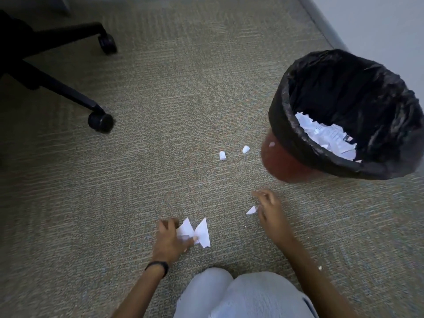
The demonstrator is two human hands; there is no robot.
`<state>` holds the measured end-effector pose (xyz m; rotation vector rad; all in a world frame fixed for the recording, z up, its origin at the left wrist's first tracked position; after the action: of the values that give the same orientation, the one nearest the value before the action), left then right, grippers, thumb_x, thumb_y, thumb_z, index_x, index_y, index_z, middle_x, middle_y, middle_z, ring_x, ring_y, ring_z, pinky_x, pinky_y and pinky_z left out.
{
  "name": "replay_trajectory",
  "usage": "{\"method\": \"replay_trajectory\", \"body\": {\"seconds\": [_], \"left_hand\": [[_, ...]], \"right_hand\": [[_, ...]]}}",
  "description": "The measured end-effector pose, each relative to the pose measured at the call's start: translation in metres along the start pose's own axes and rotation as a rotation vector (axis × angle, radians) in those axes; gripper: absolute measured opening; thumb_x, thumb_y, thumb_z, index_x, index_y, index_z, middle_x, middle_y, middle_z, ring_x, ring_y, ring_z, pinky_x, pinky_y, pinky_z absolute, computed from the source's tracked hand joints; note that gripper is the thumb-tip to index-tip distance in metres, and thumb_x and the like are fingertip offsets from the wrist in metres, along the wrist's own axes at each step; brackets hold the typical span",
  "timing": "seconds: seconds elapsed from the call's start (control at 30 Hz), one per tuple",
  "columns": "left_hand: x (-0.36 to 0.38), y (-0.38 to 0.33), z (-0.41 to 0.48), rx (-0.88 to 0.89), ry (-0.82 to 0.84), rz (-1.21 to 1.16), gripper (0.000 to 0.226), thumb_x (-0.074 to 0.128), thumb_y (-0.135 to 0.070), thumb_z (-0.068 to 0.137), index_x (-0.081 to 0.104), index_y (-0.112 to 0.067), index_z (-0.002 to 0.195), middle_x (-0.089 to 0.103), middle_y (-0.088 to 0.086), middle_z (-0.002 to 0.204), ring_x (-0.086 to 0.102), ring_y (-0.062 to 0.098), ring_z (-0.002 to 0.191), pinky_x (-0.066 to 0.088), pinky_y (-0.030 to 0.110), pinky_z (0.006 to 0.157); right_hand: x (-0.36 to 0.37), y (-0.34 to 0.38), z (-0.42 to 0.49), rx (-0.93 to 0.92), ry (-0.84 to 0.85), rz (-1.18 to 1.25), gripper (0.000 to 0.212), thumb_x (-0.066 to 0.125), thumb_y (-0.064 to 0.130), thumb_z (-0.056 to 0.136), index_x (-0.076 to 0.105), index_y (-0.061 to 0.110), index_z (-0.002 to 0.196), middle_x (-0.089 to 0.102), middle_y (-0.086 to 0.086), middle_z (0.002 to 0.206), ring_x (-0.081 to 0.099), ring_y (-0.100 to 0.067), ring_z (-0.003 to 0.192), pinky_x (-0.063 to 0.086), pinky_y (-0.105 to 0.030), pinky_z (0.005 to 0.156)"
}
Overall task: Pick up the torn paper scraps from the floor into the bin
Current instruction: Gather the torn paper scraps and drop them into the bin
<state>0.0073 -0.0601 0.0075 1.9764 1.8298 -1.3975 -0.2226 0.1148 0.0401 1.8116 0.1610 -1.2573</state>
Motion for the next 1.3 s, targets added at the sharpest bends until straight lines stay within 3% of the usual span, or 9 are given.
{"method": "replay_trajectory", "body": {"seconds": [0.17, 0.33, 0.5, 0.6, 0.77, 0.97, 1.07, 1.13, 1.3], "left_hand": [[0.018, -0.005, 0.002, 0.012, -0.109, 0.014, 0.081, 0.084, -0.046, 0.059, 0.05, -0.006, 0.119, 0.037, 0.016, 0.119, 0.049, 0.034, 0.103, 0.045, 0.039, 0.091], [0.035, -0.022, 0.004, 0.086, -0.083, 0.118, 0.067, 0.08, -0.036, 0.068, 0.046, -0.016, 0.122, 0.031, 0.011, 0.124, 0.046, 0.028, 0.109, 0.045, 0.033, 0.09], [0.041, -0.021, 0.01, 0.203, -0.048, 0.117, 0.044, 0.071, -0.016, 0.079, 0.052, -0.01, 0.119, 0.037, 0.009, 0.12, 0.05, 0.025, 0.104, 0.047, 0.031, 0.087], [0.052, -0.027, 0.022, 0.341, -0.008, 0.161, 0.028, 0.059, 0.0, 0.081, 0.06, -0.002, 0.109, 0.047, 0.011, 0.111, 0.053, 0.028, 0.098, 0.046, 0.032, 0.081], [0.043, -0.012, 0.024, 0.336, 0.008, 0.023, 0.016, 0.057, -0.007, 0.078, 0.067, -0.004, 0.09, 0.051, 0.002, 0.089, 0.052, 0.017, 0.08, 0.04, 0.026, 0.074], [0.005, -0.072, 0.026, 0.301, -0.092, -0.282, 0.014, 0.066, -0.005, 0.082, 0.06, -0.015, 0.075, 0.054, -0.005, 0.081, 0.053, 0.004, 0.075, 0.039, 0.016, 0.065], [-0.032, -0.144, 0.026, 0.392, -0.173, -0.431, 0.006, 0.068, -0.015, 0.083, 0.065, -0.01, 0.082, 0.059, -0.001, 0.088, 0.055, 0.006, 0.083, 0.044, 0.019, 0.07], [-0.06, -0.197, 0.02, 0.508, -0.246, -0.516, 0.011, 0.069, -0.019, 0.082, 0.068, -0.009, 0.087, 0.061, 0.0, 0.093, 0.056, 0.004, 0.087, 0.044, 0.011, 0.075], [-0.113, -0.311, -0.001, 0.783, -0.303, -0.669, 0.011, 0.069, -0.019, 0.083, 0.067, -0.011, 0.09, 0.061, -0.001, 0.097, 0.056, 0.0, 0.088, 0.048, 0.009, 0.076]], "right_hand": [[0.041, -0.033, 0.006, 0.119, 0.248, -0.11, 0.048, 0.055, -0.005, 0.081, 0.054, 0.011, 0.126, 0.047, -0.011, 0.124, 0.051, -0.025, 0.111, 0.042, -0.034, 0.096], [0.051, -0.043, 0.007, 0.073, 0.302, -0.324, 0.034, 0.062, 0.0, 0.08, 0.058, 0.005, 0.114, 0.05, -0.013, 0.123, 0.053, -0.031, 0.11, 0.045, -0.038, 0.092], [0.056, -0.052, 0.015, 0.088, 0.332, -0.432, 0.016, 0.073, 0.011, 0.075, 0.064, 0.007, 0.087, 0.061, -0.014, 0.104, 0.063, -0.026, 0.093, 0.051, -0.026, 0.079], [0.044, -0.053, 0.01, 0.091, 0.316, -0.439, 0.017, 0.056, 0.002, 0.087, 0.06, 0.0, 0.103, 0.053, -0.017, 0.112, 0.053, -0.033, 0.105, 0.045, -0.037, 0.087], [0.029, -0.066, -0.018, 0.305, 0.027, -0.345, 0.007, 0.073, 0.008, 0.074, 0.067, 0.005, 0.076, 0.061, -0.023, 0.114, 0.06, -0.039, 0.1, 0.052, -0.044, 0.084], [0.025, -0.097, -0.051, 0.295, 0.097, -0.347, 0.016, 0.073, -0.005, 0.068, 0.066, 0.001, 0.08, 0.065, -0.017, 0.092, 0.062, -0.035, 0.08, 0.054, -0.034, 0.069], [0.012, -0.092, -0.035, 0.296, 0.13, -0.338, 0.007, 0.061, 0.002, 0.083, 0.062, 0.002, 0.077, 0.062, -0.016, 0.085, 0.061, -0.028, 0.076, 0.048, -0.032, 0.069], [-0.006, -0.072, -0.021, 0.262, 0.092, -0.259, 0.026, 0.05, 0.011, 0.091, 0.054, 0.01, 0.065, 0.053, -0.005, 0.071, 0.051, -0.017, 0.063, 0.042, -0.029, 0.066], [-0.102, 0.034, -0.009, -0.006, -0.457, 0.024, 0.002, 0.067, 0.001, 0.081, 0.068, 0.001, 0.08, 0.061, 0.001, 0.084, 0.052, 0.004, 0.079, 0.035, 0.007, 0.066]]}}
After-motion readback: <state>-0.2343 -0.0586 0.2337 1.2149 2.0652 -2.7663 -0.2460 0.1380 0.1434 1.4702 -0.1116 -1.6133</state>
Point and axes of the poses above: each hand's wrist, its own z-axis towards the middle knuckle, its own x-axis out of the palm, y = z × x, the point moved 2 cm from there along z, towards the middle knuckle
